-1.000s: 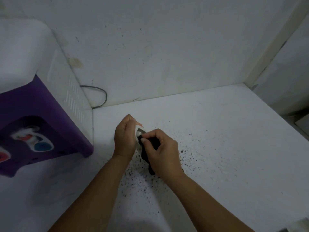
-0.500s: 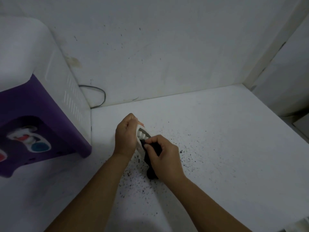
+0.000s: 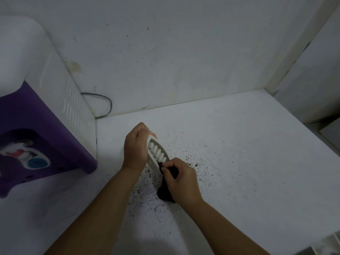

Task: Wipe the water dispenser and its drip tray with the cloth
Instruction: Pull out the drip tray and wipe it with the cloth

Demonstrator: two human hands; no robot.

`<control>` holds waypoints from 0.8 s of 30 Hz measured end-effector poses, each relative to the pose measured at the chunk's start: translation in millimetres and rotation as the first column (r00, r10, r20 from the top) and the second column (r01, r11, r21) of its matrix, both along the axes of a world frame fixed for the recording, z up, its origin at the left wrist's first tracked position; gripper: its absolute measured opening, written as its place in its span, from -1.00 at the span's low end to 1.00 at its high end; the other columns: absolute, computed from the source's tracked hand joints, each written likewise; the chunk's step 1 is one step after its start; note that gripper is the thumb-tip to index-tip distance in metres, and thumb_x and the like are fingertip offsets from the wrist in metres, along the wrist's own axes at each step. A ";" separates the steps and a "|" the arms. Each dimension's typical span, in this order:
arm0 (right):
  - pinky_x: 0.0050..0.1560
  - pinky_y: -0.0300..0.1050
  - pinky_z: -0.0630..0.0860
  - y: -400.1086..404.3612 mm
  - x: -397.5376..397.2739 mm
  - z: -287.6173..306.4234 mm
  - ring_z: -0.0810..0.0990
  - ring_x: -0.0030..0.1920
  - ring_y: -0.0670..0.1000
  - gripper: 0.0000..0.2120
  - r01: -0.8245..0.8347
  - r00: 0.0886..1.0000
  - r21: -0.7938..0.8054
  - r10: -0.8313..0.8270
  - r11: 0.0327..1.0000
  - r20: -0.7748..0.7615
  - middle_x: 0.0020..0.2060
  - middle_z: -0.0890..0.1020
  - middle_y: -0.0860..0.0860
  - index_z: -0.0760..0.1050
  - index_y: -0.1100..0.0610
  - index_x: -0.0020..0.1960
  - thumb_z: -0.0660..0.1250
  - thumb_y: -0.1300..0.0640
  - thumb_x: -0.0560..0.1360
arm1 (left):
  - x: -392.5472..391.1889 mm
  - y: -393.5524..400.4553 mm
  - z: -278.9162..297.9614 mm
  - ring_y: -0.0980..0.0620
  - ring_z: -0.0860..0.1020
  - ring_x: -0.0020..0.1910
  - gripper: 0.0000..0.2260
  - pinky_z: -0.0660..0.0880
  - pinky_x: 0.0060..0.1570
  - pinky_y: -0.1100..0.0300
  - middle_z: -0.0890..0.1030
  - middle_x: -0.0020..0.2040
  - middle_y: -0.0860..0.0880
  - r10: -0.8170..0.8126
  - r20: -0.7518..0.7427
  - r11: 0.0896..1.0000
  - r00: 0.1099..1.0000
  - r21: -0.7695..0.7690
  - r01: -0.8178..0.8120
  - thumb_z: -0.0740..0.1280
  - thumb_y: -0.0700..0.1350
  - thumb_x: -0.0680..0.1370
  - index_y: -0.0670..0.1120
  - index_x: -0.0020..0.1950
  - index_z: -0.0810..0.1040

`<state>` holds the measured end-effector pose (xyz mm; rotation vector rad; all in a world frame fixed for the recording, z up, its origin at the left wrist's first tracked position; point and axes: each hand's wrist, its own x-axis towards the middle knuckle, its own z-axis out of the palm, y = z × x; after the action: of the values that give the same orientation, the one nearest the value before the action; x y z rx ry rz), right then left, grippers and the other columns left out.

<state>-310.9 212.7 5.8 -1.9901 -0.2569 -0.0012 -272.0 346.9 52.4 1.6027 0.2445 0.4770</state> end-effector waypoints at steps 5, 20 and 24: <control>-0.09 -0.37 0.47 -15.7 -3.3 -35.2 0.55 -0.16 -0.17 -0.95 -0.039 0.995 -0.192 0.019 0.981 -0.102 -0.18 0.62 -0.07 0.59 0.12 -0.11 0.36 0.24 0.49 | -1.7 4.3 -0.4 -0.08 0.52 -0.27 -0.71 0.45 -0.26 0.26 0.53 -0.36 -0.14 -0.012 -0.020 1.000 1.000 -0.025 0.012 0.13 -0.13 0.46 -0.34 -0.34 0.38; -0.38 -0.21 0.42 -10.7 18.7 -37.5 0.48 -0.41 -0.05 -0.81 0.122 0.905 -0.328 -0.240 0.937 -0.352 -0.36 0.61 0.10 0.58 0.22 -0.27 0.27 0.26 0.48 | 1.7 0.7 5.3 -0.13 0.51 -0.26 -0.71 0.44 -0.30 0.28 0.52 -0.36 -0.16 -0.046 -0.026 0.999 0.999 -0.011 0.046 0.12 -0.32 0.57 -0.28 -0.35 0.42; -0.35 -0.36 0.47 -3.2 27.5 0.3 0.57 -0.32 -0.13 -0.88 0.214 0.906 -0.123 -0.244 0.969 -0.344 -0.30 0.64 -0.05 0.60 0.14 -0.20 0.33 0.21 0.48 | 0.8 1.0 4.9 -0.12 0.48 -0.27 -0.74 0.43 -0.29 0.25 0.47 -0.35 -0.19 -0.046 -0.022 0.999 0.999 -0.012 0.046 0.13 -0.34 0.55 -0.42 -0.32 0.37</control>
<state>-283.4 209.5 6.1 -2.0493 0.2182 0.2229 -271.2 348.0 57.2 1.6002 0.2268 0.4217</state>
